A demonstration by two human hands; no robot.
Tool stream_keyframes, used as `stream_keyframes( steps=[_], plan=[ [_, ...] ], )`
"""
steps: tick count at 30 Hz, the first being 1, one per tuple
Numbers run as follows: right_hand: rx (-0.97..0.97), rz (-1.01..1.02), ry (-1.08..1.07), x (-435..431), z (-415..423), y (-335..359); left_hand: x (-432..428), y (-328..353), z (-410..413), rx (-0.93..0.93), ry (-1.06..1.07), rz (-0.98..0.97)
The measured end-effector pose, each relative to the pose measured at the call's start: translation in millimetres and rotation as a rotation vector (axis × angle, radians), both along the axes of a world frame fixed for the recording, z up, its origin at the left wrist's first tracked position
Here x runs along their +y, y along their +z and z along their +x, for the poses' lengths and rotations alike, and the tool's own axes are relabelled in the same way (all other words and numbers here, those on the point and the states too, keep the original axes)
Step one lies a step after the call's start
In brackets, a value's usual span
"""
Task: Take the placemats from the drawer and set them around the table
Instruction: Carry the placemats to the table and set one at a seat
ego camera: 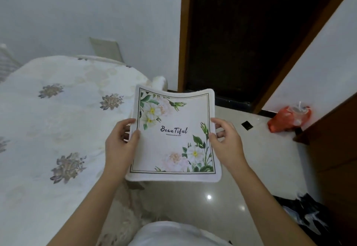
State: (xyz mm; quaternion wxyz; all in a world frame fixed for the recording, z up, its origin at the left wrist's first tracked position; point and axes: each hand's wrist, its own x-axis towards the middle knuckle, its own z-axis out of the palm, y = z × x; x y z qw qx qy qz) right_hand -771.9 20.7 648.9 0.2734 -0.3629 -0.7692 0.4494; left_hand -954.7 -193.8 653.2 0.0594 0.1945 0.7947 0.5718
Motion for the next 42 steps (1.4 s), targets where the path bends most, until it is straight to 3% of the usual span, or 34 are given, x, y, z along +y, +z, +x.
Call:
stream_keyframes(
  steps=[7,16,28,35,42],
  plan=[
    [-0.015,0.059,0.300,2.8,-151.8,20.8,-39.7,18.4,-84.2,-0.006,0.318,0.090],
    [-0.056,0.216,0.788,-33.4,-332.5,10.5,-99.8,-5.8,-132.6,-0.093,0.797,0.183],
    [-0.133,0.222,1.213,25.8,-506.0,-48.1,-1.5,-46.5,-204.4,-0.260,1.260,0.201],
    [-0.159,0.159,1.327,51.3,-561.3,-69.8,31.3,-60.2,-224.0,-0.283,1.358,0.148],
    [-0.269,0.212,1.398,61.8,-589.7,-104.7,34.9,-77.6,-242.9,-0.409,1.234,0.054]
  ],
)
